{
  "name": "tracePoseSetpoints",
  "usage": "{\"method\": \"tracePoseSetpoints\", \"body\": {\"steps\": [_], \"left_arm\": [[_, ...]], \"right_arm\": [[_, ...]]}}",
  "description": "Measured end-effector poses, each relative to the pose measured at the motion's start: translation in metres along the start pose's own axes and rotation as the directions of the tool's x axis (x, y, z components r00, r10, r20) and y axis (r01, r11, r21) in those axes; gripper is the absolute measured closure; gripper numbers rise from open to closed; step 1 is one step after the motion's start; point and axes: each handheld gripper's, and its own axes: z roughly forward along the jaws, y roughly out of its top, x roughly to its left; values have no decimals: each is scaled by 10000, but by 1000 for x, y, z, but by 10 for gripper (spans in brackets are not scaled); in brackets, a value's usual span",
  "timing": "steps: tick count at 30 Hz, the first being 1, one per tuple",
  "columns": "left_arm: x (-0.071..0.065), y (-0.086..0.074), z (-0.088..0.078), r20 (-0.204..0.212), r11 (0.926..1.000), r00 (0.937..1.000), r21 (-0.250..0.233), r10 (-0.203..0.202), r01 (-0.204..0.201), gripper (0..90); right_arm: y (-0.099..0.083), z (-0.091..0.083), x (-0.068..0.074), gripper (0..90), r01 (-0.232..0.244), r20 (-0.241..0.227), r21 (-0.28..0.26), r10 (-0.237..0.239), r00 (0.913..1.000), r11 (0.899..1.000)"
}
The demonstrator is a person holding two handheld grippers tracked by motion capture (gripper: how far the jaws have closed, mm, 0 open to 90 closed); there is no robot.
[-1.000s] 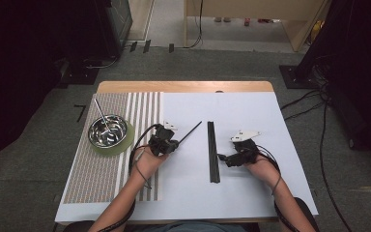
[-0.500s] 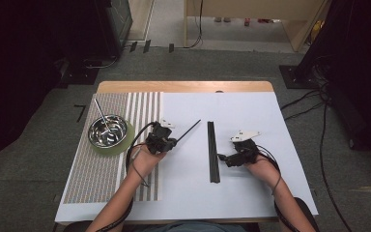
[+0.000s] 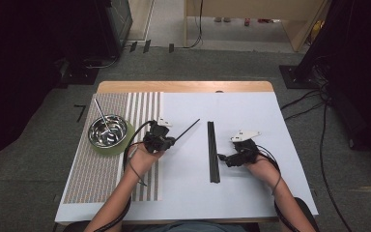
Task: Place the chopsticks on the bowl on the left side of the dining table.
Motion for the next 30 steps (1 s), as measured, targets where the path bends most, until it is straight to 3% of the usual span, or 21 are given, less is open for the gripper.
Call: {"method": "tracePoseSetpoints", "body": {"steps": [30], "left_arm": [[13, -1, -16, -37, 9999, 10000, -135, 37, -37, 874]], "right_arm": [[0, 0, 0, 104, -9, 5, -10, 9, 10000, 10000]]}}
